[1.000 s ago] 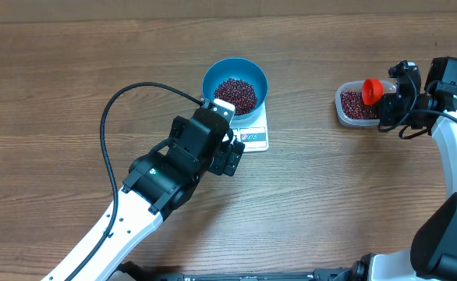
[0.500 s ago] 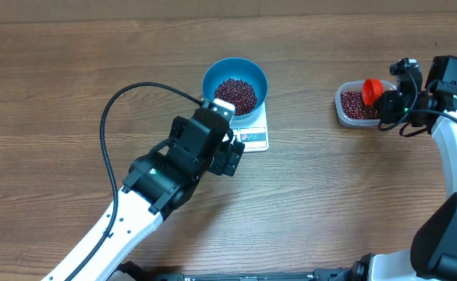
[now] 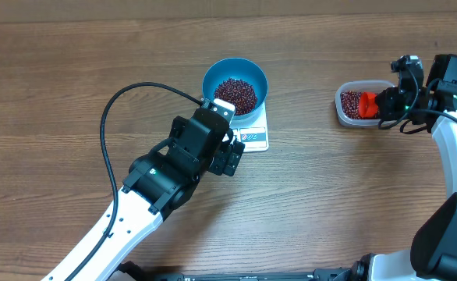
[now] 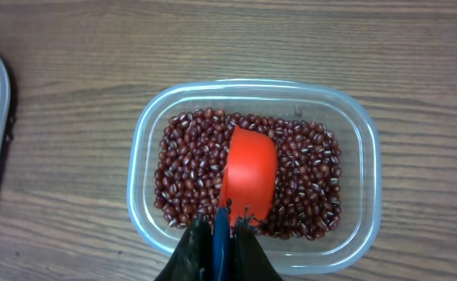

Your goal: Scoop item into bowl and weigh 150g on scale

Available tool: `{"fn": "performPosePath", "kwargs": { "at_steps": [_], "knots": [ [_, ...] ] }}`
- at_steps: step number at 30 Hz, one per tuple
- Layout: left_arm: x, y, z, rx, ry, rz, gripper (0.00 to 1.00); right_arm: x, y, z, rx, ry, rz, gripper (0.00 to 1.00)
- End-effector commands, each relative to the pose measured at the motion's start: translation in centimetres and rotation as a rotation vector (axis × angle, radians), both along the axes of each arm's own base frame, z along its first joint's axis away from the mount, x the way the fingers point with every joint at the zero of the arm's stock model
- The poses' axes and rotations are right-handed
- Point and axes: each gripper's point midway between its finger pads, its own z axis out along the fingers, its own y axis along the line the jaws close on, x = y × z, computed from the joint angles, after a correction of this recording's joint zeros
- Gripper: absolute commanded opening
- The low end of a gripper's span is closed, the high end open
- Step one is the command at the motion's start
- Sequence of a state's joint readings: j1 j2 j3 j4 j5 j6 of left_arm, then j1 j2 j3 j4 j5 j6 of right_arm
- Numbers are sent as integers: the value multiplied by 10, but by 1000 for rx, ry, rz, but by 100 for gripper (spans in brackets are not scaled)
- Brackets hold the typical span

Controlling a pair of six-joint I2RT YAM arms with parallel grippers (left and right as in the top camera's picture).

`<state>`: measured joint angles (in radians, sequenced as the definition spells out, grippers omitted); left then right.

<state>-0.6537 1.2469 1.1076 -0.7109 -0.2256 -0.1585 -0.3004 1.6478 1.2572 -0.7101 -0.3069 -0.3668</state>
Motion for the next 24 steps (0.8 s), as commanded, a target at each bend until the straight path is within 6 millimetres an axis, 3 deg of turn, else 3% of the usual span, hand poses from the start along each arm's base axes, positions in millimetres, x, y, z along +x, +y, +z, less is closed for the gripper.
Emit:
{"fn": "performPosePath", "kwargs": {
  "at_steps": [1,18,24],
  "knots": [
    [5,2,2,-1,-9,27,99,2,-2,1,-5,-7,-5,4],
    [5,2,2,-1,-9,27,99,2,-2,3,-2,-6,-3,4],
    [5,2,2,-2,-9,27,99,7,-20,19,-59,-5,-102,4]
  ]
}}
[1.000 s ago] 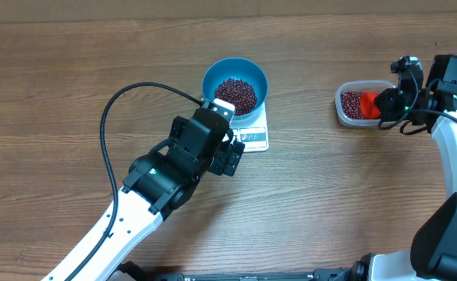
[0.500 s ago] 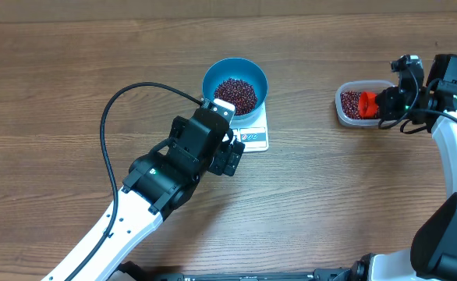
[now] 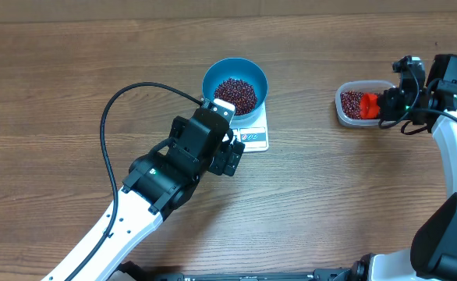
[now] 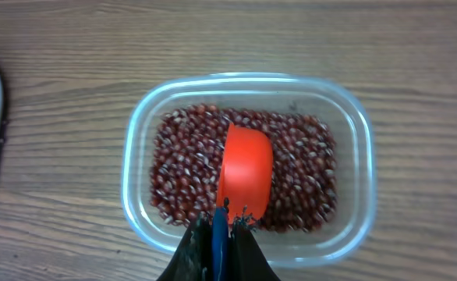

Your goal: Scoop item into bowl and weigh 150g on scale

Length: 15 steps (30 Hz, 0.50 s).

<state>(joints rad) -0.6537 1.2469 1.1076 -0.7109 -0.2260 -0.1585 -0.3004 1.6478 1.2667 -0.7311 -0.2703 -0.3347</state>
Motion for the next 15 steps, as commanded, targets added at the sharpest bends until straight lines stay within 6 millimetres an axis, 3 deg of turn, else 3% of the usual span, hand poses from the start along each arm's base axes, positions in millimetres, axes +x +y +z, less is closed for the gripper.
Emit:
{"fn": "performPosePath", "kwargs": {
  "at_steps": [1,4,10,15],
  "knots": [
    [5,2,2,-2,-8,26,100,10,-17,22,-67,-26,-65,4],
    [5,2,2,-2,-9,26,99,9,-27,25,-116,-16,-91,4],
    [5,2,2,-2,-9,26,100,8,-28,23,-138,-11,-65,4],
    [5,2,2,-2,-9,26,99,8,-28,6,-127,24,-63,4]
  ]
}}
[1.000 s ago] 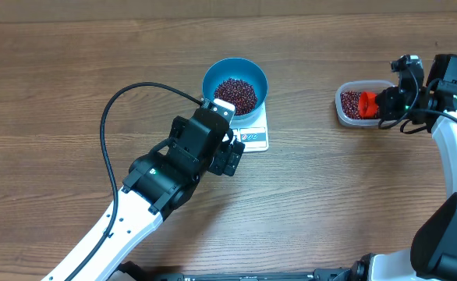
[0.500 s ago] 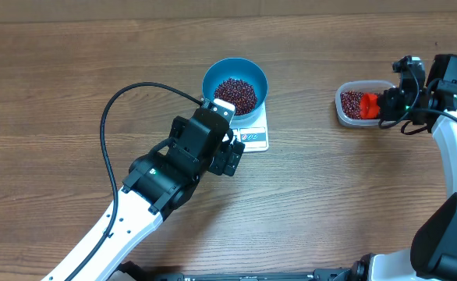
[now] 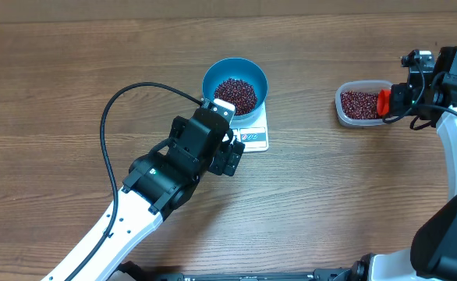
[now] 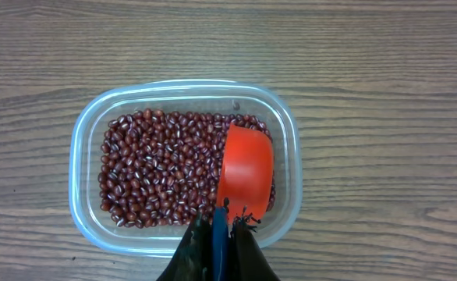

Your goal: Scoop item into bowl and weigh 150g on scale

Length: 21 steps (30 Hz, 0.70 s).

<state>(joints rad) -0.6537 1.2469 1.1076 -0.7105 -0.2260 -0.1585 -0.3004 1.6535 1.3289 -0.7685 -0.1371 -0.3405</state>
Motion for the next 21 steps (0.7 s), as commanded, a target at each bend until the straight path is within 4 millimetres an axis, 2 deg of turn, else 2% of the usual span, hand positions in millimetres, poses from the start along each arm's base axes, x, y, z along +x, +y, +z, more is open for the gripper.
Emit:
{"fn": "performPosePath", "kwargs": {
  "at_steps": [1,5,9,17,21],
  "knots": [
    [5,2,2,-2,-8,26,100,6,-4,-12,-3,24,-1,4],
    [4,2,2,-1,-8,26,100,7,-4,-27,11,61,-5,4],
    [5,2,2,-2,-8,26,100,6,3,-29,46,62,13,4],
    [4,2,2,-1,-8,26,100,3,38,-45,240,101,96,4],
    [5,2,2,-2,-8,26,100,5,50,-41,307,82,129,4]
  ]
}}
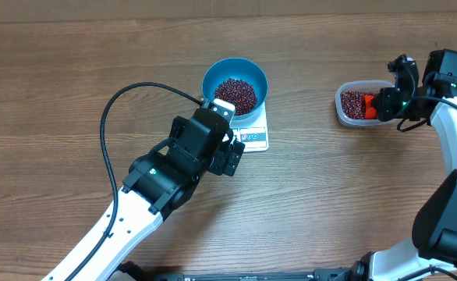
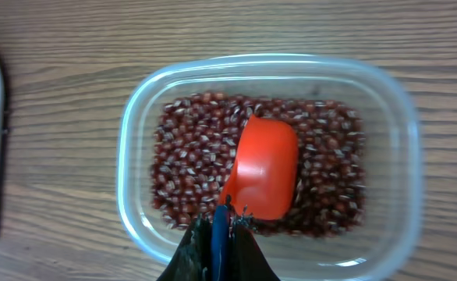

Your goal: Scoop item into bowl and weigh 150g on scale

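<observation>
A clear plastic tub [image 2: 135,168] [image 1: 342,111] holds red beans [image 2: 189,168]. My right gripper [image 2: 219,226] [image 1: 384,104] is shut on the blue handle of an orange scoop [image 2: 266,168], whose cup lies back-up on the beans in the tub's middle. A blue bowl [image 1: 235,74] with red beans [image 1: 235,94] stands on the white scale [image 1: 253,137] at the table's centre. My left gripper [image 1: 230,160] hangs just left of the scale's front; its fingers cannot be made out.
The scale's rounded edge shows at the far left of the right wrist view. A black cable [image 1: 127,97] loops from the left arm over the wooden table [image 1: 72,62].
The scoop was at the tub's right end and is now over the middle of the beans, tilted slightly right. The right arm has shifted left. The left arm has not moved.
The scoop lay back-up on the beans in the tub's middle at the first two moments, then at the right end, and now is back in the middle. The bowl, scale and left arm have stayed put throughout.
</observation>
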Available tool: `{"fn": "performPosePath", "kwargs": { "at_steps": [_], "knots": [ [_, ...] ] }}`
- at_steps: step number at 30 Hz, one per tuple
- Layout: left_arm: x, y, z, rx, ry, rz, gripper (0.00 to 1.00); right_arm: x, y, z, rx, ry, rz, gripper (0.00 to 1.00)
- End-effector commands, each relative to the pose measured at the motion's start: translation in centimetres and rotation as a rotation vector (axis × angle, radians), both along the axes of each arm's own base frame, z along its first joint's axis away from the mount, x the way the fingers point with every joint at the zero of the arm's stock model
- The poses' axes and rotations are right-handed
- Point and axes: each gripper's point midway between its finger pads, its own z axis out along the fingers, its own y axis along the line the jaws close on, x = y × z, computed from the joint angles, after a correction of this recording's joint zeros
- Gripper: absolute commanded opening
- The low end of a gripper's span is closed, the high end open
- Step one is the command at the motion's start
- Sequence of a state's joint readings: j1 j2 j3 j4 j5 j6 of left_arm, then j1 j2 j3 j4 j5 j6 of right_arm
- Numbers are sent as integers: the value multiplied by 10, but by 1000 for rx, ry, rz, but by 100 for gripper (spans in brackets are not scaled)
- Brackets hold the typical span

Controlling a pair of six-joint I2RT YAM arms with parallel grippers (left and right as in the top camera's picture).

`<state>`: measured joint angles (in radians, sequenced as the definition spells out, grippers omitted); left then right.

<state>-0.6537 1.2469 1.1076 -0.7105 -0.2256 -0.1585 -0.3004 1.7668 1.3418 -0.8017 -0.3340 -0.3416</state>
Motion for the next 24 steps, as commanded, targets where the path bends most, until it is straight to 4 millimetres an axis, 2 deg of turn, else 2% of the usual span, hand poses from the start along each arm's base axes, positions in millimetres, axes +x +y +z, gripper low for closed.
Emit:
{"fn": "performPosePath", "kwargs": {
  "at_steps": [1,6,11,14,17,19,24],
  "knots": [
    [5,2,2,-2,-9,27,100,1,19,-3,119,1,42,4],
    [5,2,2,-1,-8,27,100,-1,22,-4,145,12,47,4],
    [5,2,2,-1,-8,27,100,-1,28,0,245,-9,59,4],
    [5,2,2,-2,-9,27,100,-2,21,-13,307,27,17,4],
    [5,2,2,-1,-8,27,100,-3,23,-21,373,43,16,4],
    [5,2,2,-1,-8,27,100,-2,23,-22,409,41,13,4],
    [5,2,2,-1,-8,27,100,-6,7,-25,464,41,-38,4]
  ]
}}
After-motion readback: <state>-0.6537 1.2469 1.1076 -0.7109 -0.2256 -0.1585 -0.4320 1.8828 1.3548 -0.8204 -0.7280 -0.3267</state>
